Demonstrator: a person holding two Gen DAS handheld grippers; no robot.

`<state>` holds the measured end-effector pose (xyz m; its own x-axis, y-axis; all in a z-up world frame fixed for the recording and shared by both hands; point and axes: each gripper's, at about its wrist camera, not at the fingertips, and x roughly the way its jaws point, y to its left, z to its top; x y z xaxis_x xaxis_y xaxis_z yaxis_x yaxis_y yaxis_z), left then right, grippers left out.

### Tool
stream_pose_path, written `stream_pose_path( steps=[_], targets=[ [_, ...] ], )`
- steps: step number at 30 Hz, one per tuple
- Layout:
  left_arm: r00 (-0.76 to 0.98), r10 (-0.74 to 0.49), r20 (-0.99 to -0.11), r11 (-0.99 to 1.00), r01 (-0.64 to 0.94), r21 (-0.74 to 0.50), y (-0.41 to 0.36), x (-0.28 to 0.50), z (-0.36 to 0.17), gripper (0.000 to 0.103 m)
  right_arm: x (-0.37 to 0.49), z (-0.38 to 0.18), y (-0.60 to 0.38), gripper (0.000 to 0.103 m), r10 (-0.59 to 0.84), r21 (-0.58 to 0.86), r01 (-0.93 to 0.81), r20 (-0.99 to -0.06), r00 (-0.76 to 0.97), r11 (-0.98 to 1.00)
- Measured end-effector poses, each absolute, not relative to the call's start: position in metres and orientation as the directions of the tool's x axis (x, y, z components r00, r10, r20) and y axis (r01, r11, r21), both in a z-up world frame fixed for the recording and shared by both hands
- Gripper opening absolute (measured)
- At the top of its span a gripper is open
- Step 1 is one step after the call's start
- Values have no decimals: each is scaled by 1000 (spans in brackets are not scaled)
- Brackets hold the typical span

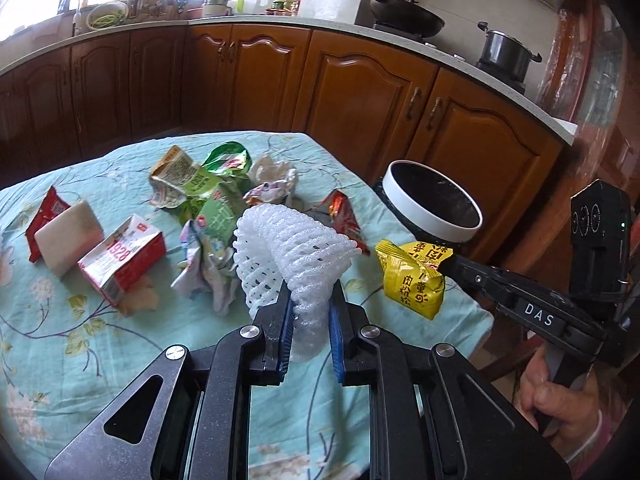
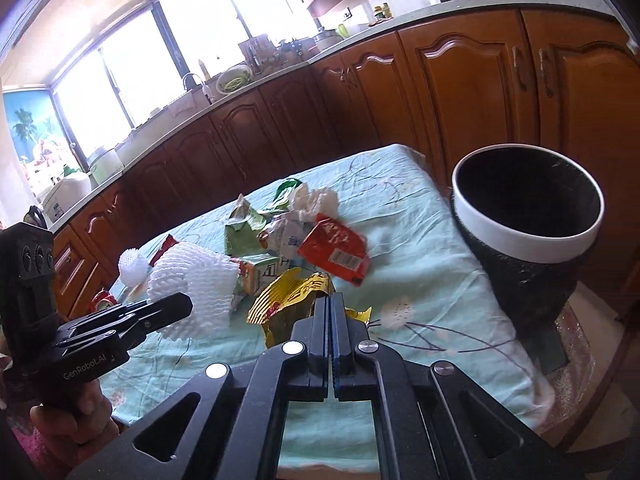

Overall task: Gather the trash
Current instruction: 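Carry both items over the bin and open both tools to drop them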

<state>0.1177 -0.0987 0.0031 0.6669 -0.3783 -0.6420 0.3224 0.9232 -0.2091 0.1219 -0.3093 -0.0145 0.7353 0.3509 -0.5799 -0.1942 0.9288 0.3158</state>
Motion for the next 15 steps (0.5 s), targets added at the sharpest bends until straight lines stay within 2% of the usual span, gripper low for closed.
stream_pose_path(
  steps=[15],
  targets=[
    [565, -508, -650, 841, 487, -234, -196, 164, 12, 14, 142, 6, -416, 0, 150, 295, 29, -564, 812, 955]
  ],
)
